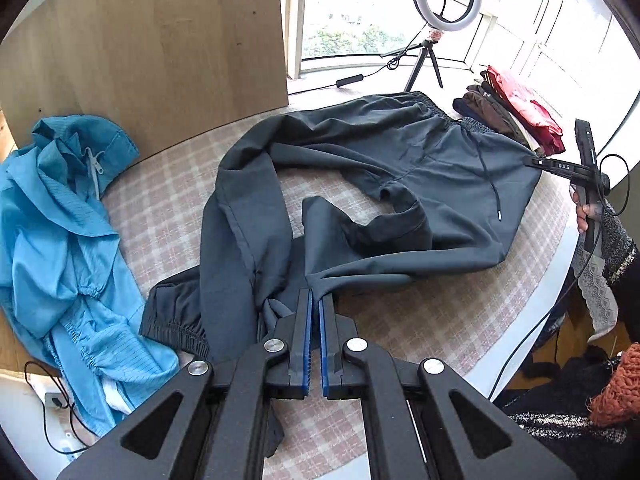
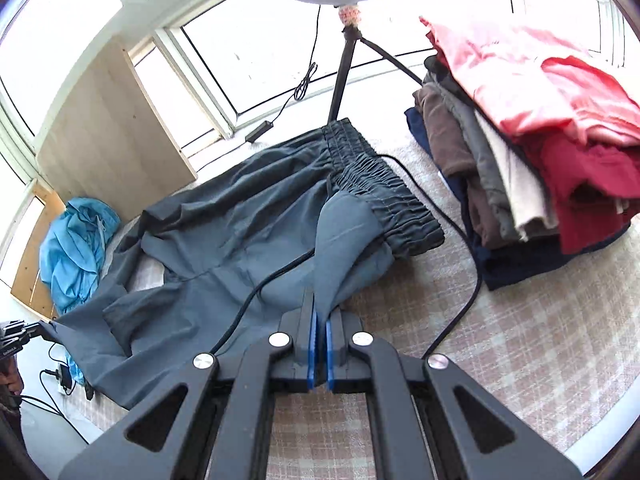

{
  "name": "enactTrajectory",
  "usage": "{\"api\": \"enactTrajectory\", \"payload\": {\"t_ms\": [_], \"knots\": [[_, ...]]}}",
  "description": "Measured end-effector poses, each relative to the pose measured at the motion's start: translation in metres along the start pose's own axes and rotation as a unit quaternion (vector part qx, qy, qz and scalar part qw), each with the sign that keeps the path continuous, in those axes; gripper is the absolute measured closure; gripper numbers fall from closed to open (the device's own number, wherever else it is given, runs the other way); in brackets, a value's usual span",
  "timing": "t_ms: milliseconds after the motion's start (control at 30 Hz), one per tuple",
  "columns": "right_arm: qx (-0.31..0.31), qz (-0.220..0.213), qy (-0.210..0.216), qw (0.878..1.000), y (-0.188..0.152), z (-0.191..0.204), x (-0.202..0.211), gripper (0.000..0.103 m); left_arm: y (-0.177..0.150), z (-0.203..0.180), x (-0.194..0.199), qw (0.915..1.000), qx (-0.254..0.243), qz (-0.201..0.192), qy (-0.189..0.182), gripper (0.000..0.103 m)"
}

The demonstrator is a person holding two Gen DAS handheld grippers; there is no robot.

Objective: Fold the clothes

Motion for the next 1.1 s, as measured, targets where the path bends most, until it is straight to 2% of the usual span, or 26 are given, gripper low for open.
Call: {"api": "enactTrajectory", "payload": {"t_ms": [100,133,200,233,267,300,367,433,467,567,667,767,833,967,1000,1033,1067,1100], "knots": [[-0.006,-0.041,-0.001,0.999,0.026,-0.002,0.036,0.100,0.002,0.020,0.028,0.9997,0.025,-0.008,0.000,0.101],[0.000,-0.042,0.000,0.999,0.028,0.001,0.039,0.100,-0.002,0.022,0.027,0.9998,0.019,0.000,0.006,0.100],[0.047,0.012,-0.024,0.999,0.020,0.009,0.025,0.095,-0.015,0.022,0.016,0.9992,-0.011,0.031,0.022,0.097],[0.077,0.051,-0.045,0.995,0.008,0.010,0.014,0.085,-0.024,0.023,0.006,0.9979,-0.025,0.049,0.034,0.093],[0.083,0.072,-0.056,0.992,-0.004,0.007,0.008,0.076,-0.033,0.025,-0.006,0.9962,-0.029,0.068,0.045,0.093],[0.089,0.093,-0.067,0.989,-0.016,0.005,0.002,0.074,-0.042,0.026,-0.016,0.9949,-0.025,0.085,0.047,0.093],[0.099,0.131,-0.089,0.982,-0.037,-0.001,-0.008,0.071,-0.051,0.025,-0.023,0.9953,-0.006,0.093,0.026,0.093],[0.072,0.123,-0.099,0.985,-0.038,-0.018,-0.012,0.053,-0.053,0.024,-0.024,0.9963,0.008,0.084,0.016,0.093],[0.059,0.119,-0.104,0.986,-0.038,-0.026,-0.014,0.052,-0.053,0.023,-0.025,0.9968,0.014,0.078,0.012,0.093],[0.019,0.106,-0.119,0.987,-0.039,-0.051,-0.021,0.051,-0.051,0.010,-0.033,0.9967,0.018,0.079,0.002,0.093],[-0.033,0.098,-0.104,0.989,-0.034,-0.074,-0.044,0.048,-0.049,-0.005,-0.045,0.9962,0.008,0.087,0.003,0.093],[-0.054,0.123,-0.090,0.987,-0.042,-0.083,-0.078,0.047,-0.050,-0.018,-0.055,0.9953,0.009,0.096,-0.004,0.093],[-0.059,0.129,-0.074,0.987,-0.048,-0.077,-0.093,0.044,-0.053,-0.023,-0.062,0.9946,0.011,0.104,-0.004,0.092],[-0.022,0.111,-0.054,0.992,-0.044,-0.051,-0.102,0.043,-0.060,-0.026,-0.077,0.9926,0.019,0.120,0.005,0.092],[-0.013,0.109,-0.051,0.993,-0.044,-0.045,-0.104,0.044,-0.061,-0.027,-0.080,0.9923,0.021,0.122,0.006,0.092],[0.001,0.106,-0.054,0.993,-0.043,-0.042,-0.105,0.061,-0.061,-0.029,-0.082,0.9922,0.023,0.123,0.006,0.092],[0.012,0.102,-0.056,0.993,-0.042,-0.039,-0.106,0.072,-0.061,-0.031,-0.083,0.9920,0.024,0.124,0.007,0.092],[0.011,0.095,-0.046,0.994,-0.041,-0.038,-0.104,0.076,-0.061,-0.033,-0.085,0.9920,0.024,0.124,0.007,0.092]]}}
Point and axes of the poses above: each gripper's, at about its wrist camera, not at the fingertips, and x roughly against the way its jaws point, z to its left, y to its top, the point moved 9 cm from there along -x, roughly the way its jaws point, and after that the axes turned 13 degrees about x, right-handed, at the moved point
